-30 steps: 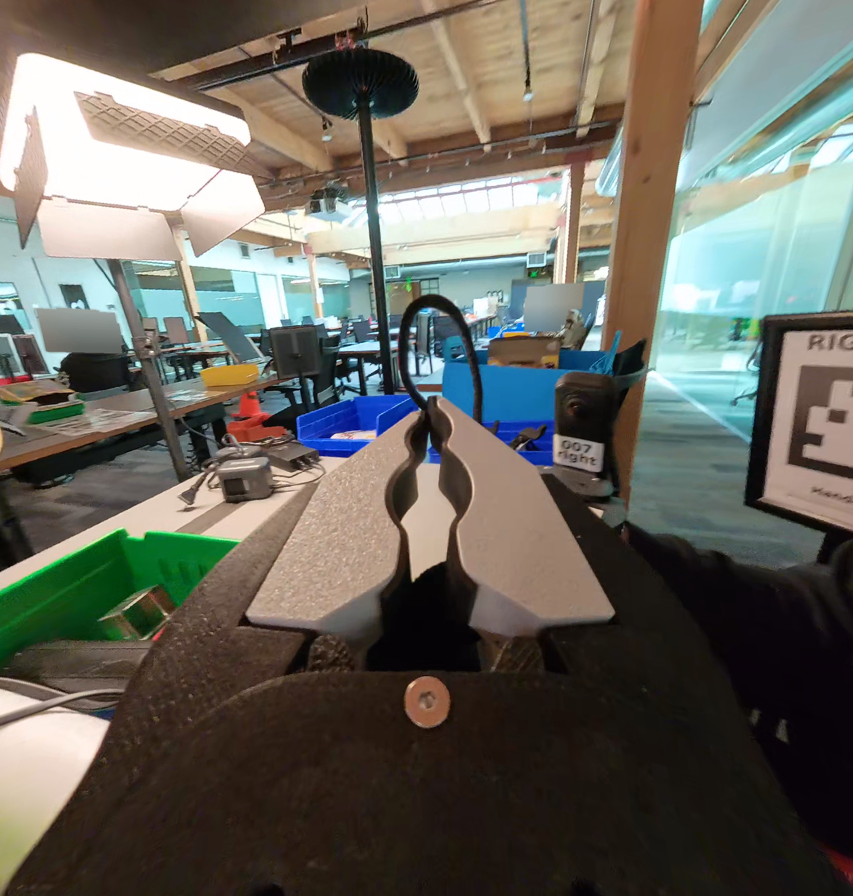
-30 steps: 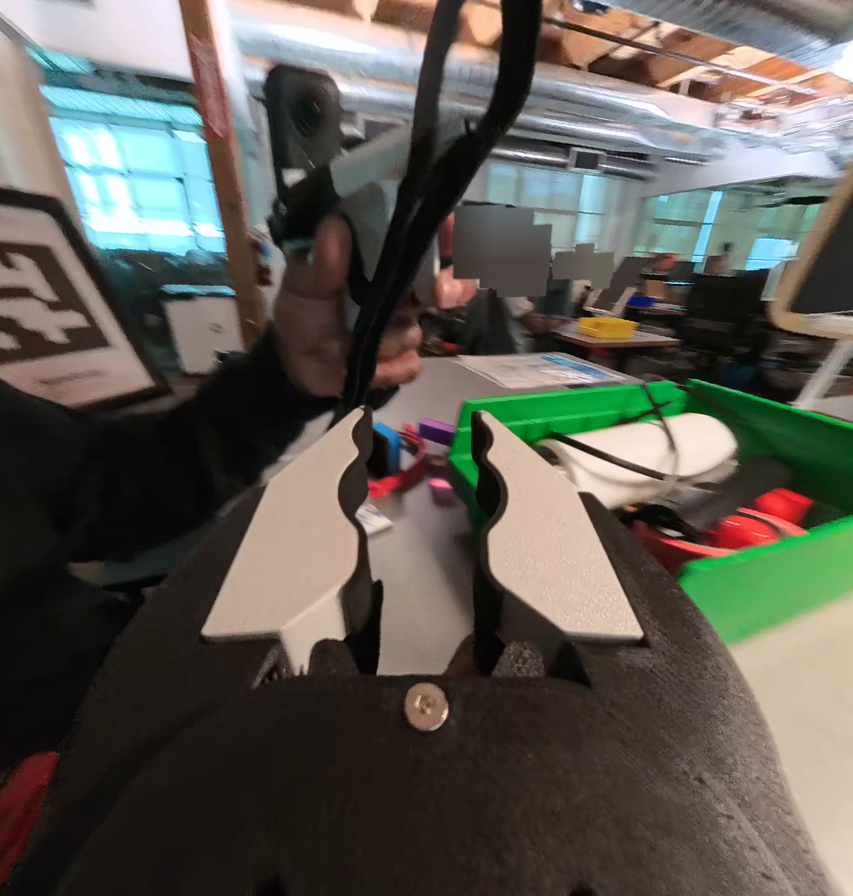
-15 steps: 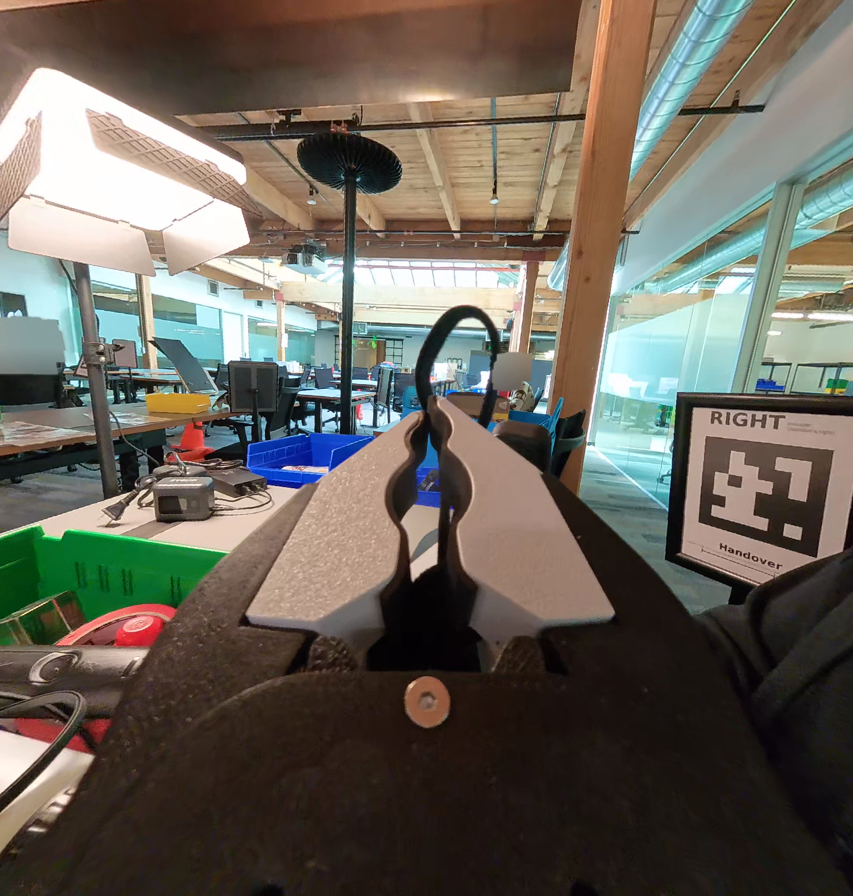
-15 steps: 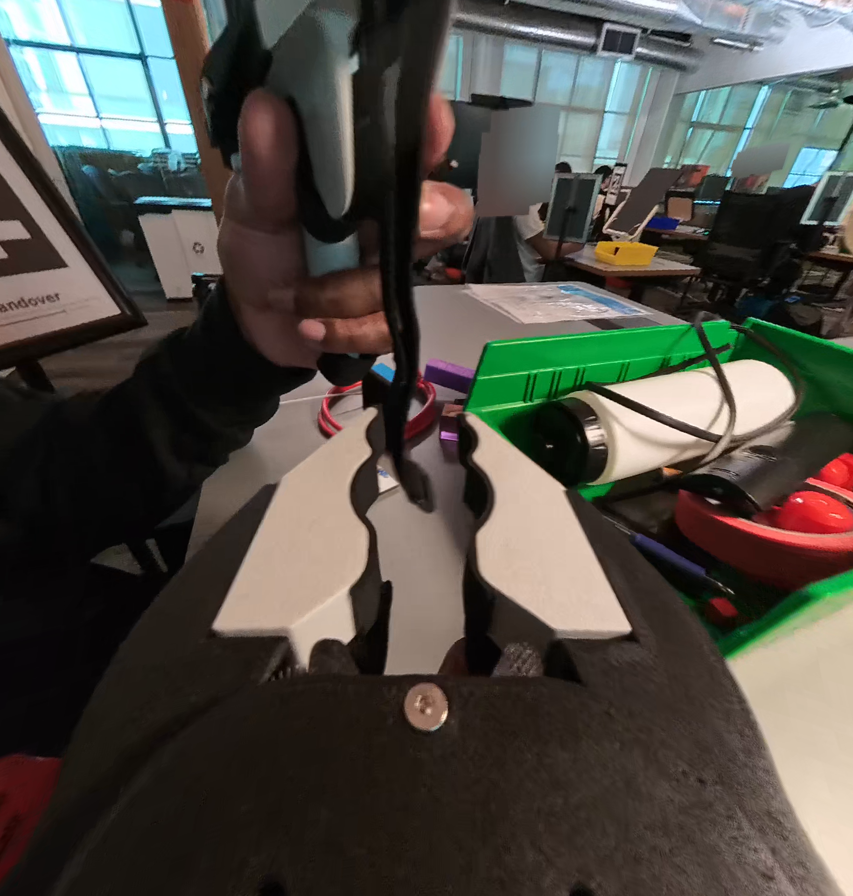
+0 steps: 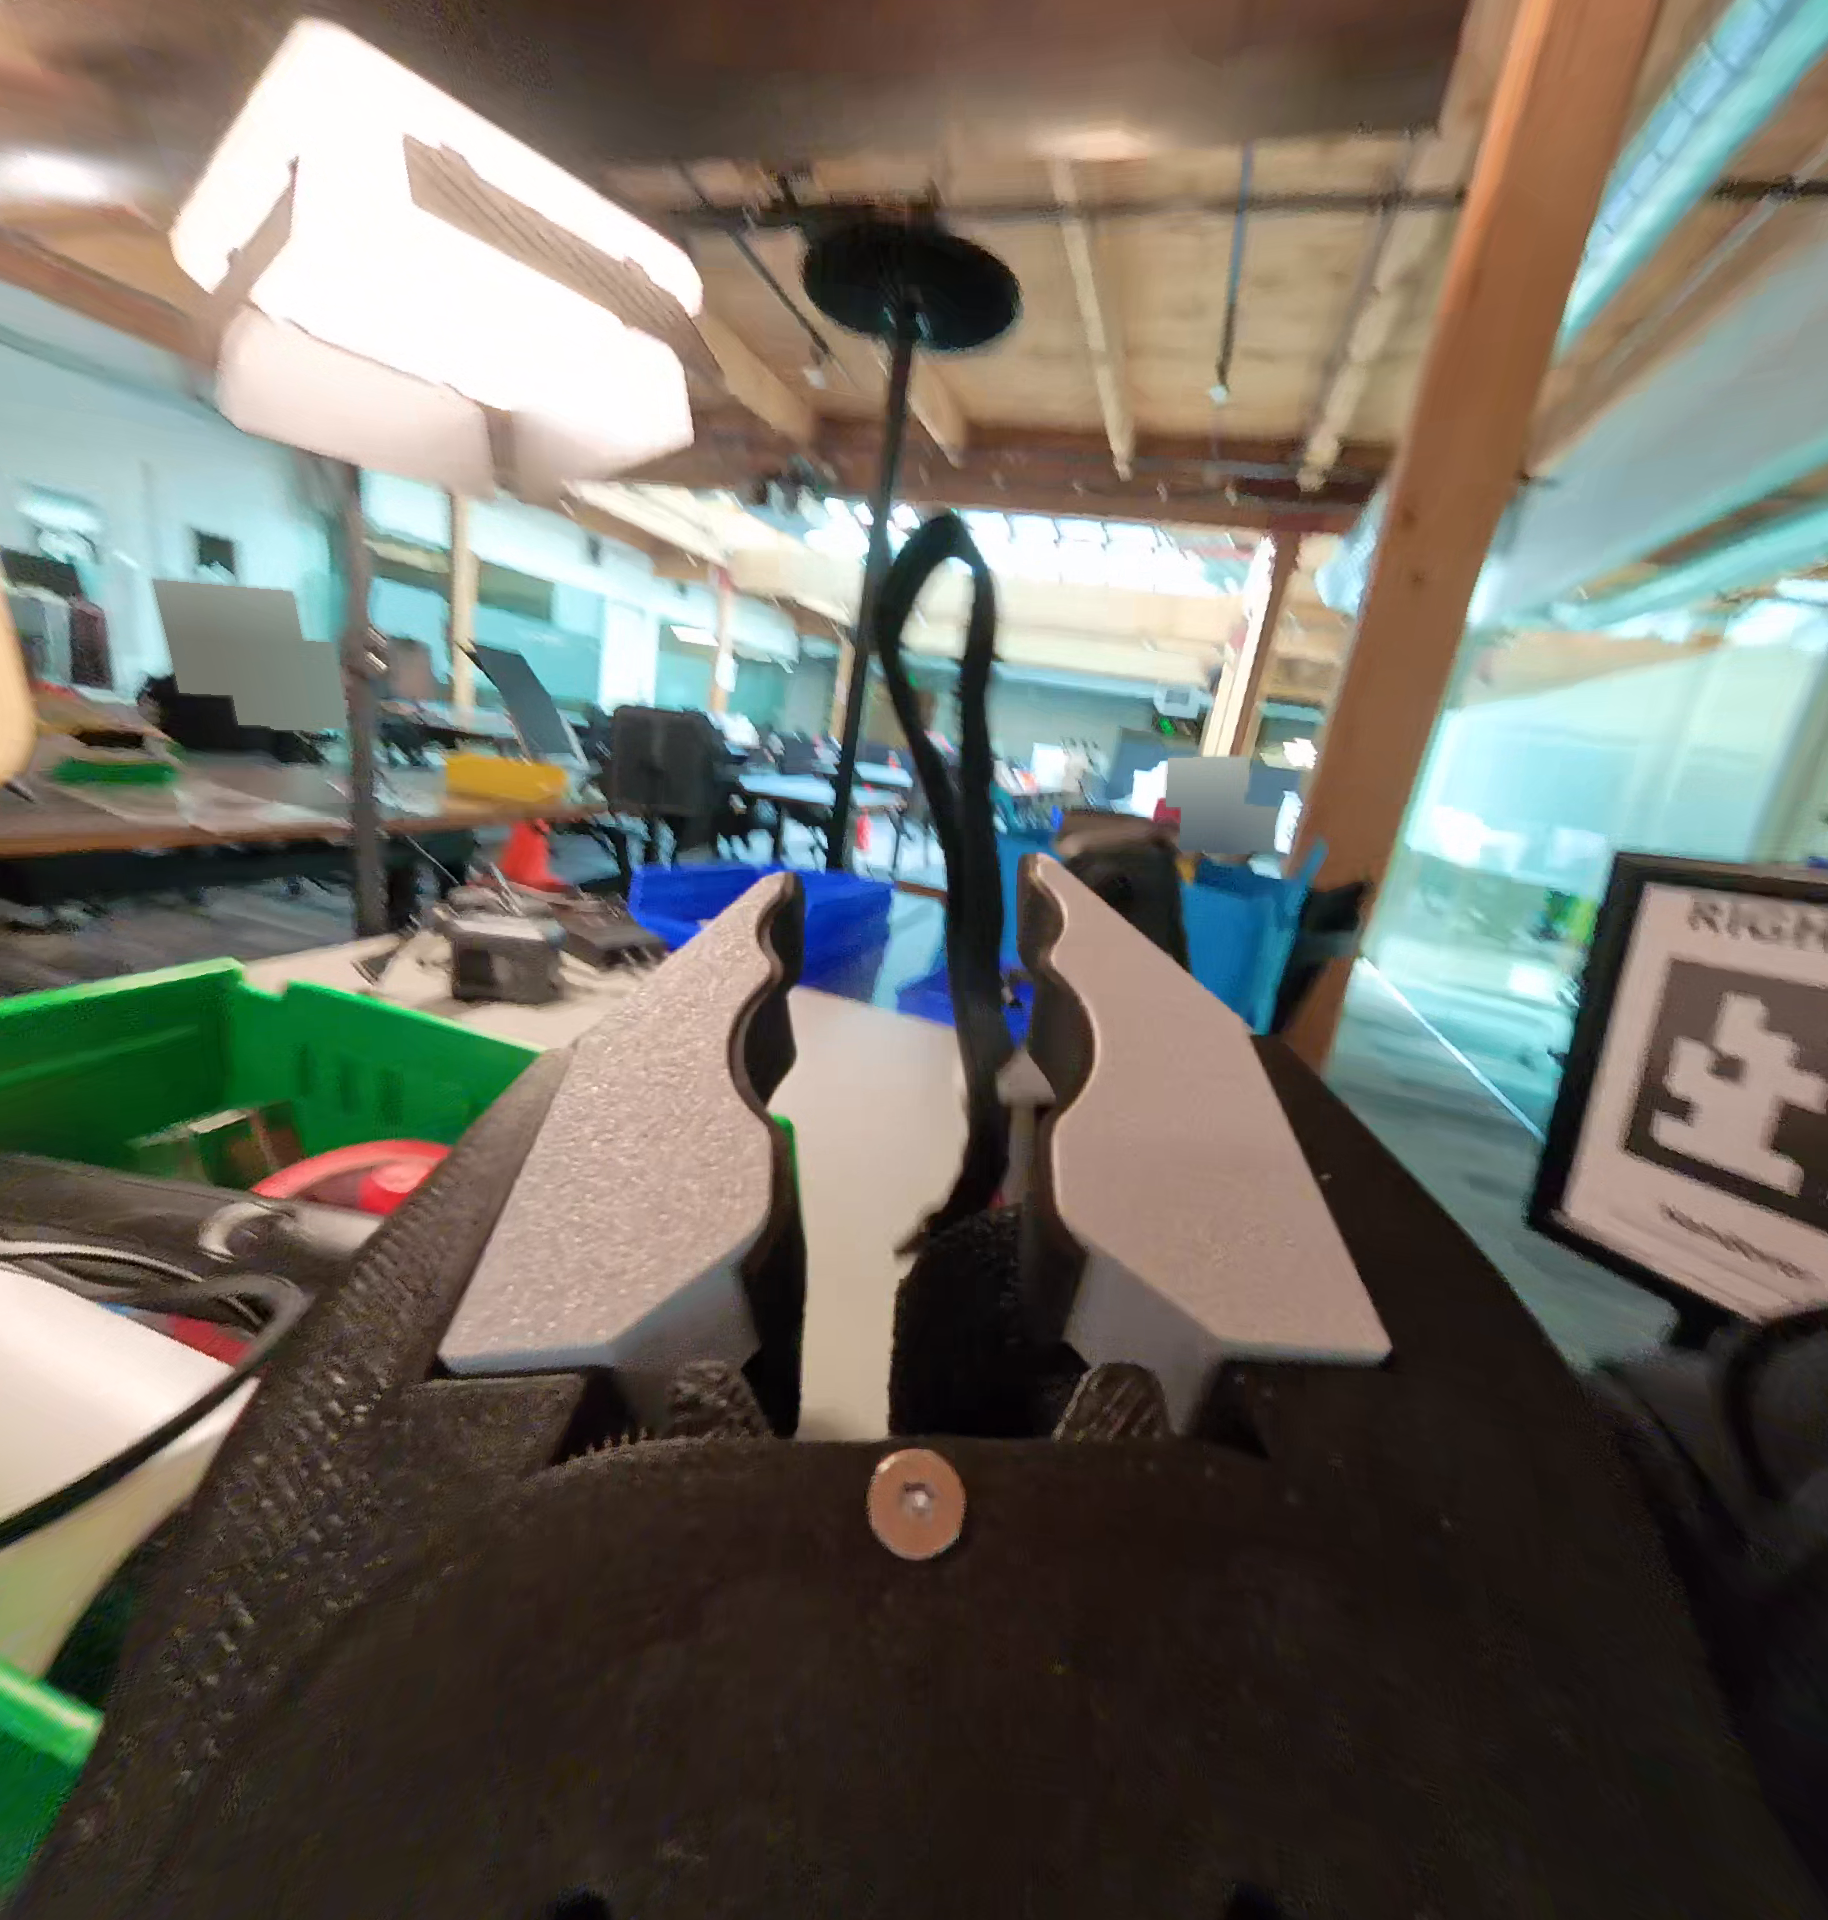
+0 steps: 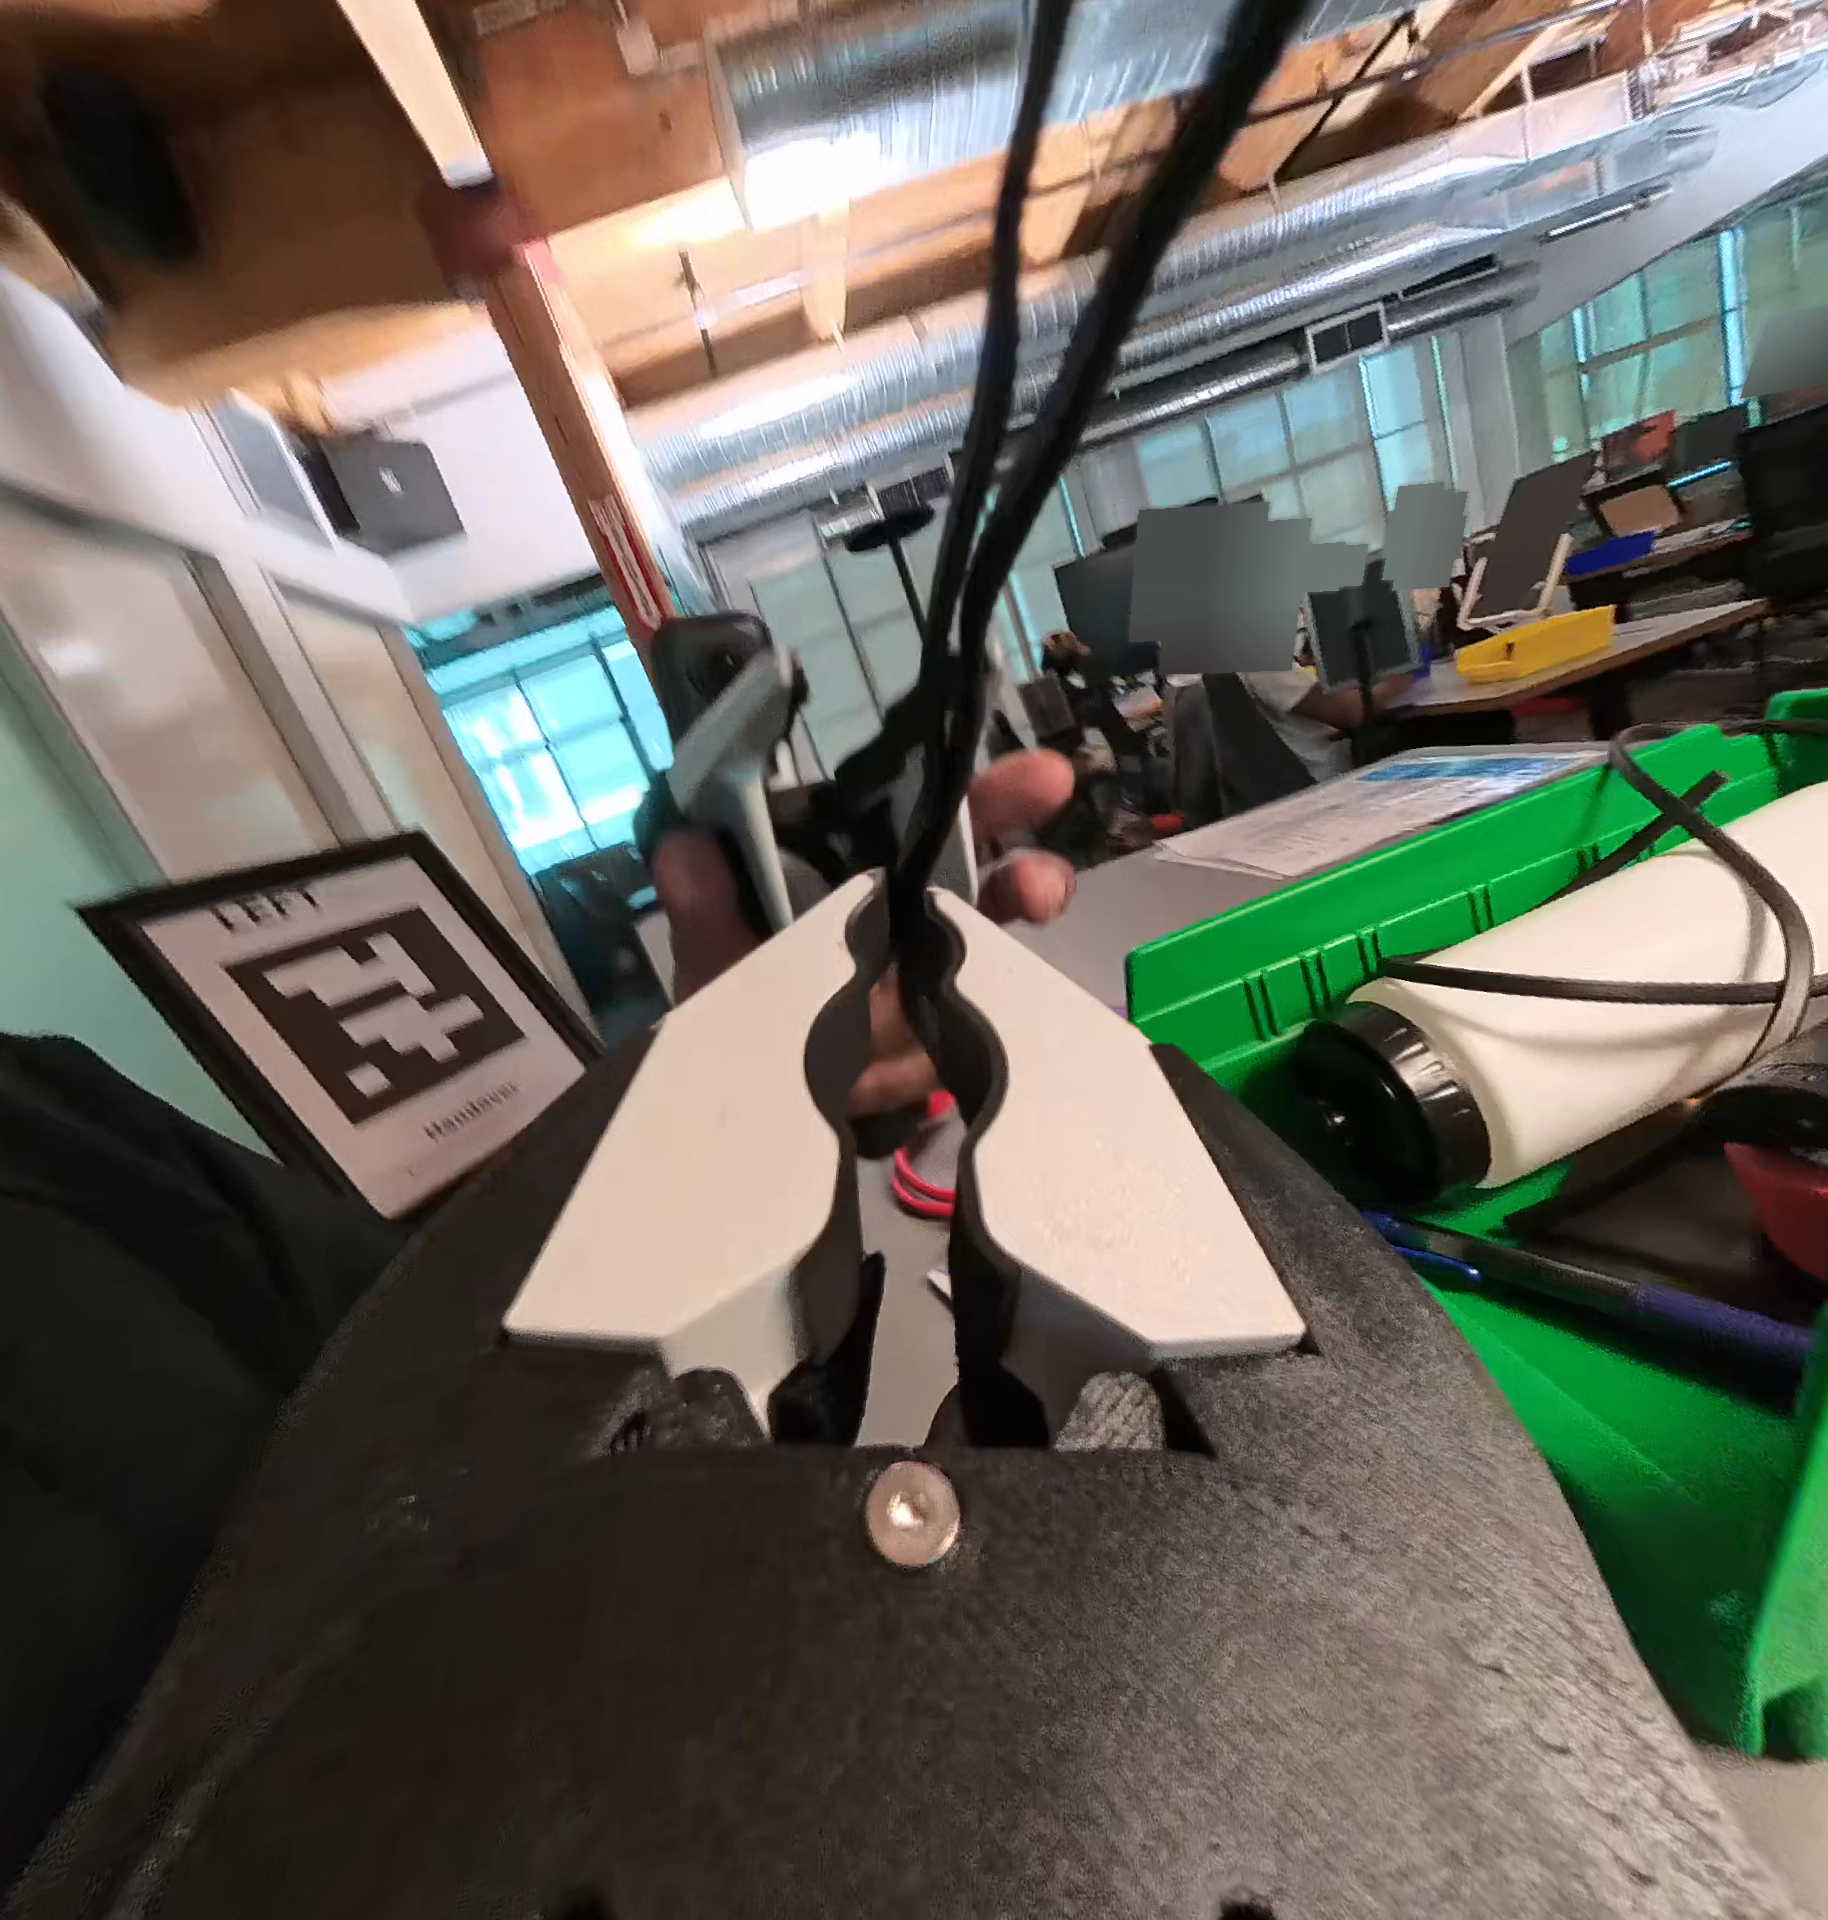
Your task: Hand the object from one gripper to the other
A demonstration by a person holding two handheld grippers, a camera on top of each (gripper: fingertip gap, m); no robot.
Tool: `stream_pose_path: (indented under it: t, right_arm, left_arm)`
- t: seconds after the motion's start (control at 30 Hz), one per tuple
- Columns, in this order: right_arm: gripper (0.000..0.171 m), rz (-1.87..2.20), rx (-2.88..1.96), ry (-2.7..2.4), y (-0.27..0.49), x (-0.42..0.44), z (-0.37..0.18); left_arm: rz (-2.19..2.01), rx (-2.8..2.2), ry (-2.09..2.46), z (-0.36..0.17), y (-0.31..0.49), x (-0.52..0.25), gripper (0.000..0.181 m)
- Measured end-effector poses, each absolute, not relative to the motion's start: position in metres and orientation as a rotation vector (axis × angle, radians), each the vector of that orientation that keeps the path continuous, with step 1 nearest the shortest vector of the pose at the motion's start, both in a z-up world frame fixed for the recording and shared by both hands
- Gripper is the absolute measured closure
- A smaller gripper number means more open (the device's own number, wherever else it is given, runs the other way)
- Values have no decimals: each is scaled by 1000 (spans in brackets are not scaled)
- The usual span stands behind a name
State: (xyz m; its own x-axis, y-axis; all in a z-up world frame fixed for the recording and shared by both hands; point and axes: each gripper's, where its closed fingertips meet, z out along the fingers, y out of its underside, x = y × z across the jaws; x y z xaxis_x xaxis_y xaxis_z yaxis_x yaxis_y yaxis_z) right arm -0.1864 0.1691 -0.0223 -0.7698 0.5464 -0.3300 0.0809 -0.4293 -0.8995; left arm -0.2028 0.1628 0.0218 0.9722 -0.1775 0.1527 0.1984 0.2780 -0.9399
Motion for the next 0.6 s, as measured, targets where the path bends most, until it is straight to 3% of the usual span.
stream_pose_path:
  t: [0.2,0.6]
  right_arm:
    - [166,2433,-976,-1381,189,-183,-22]
    - [167,2397,-991,-1544,169,-181,-39]
  left_arm:
    - [-232,-1578,181,-36,182,-169,142]
    - [-74,-1716,344,-67,182,-162,161]
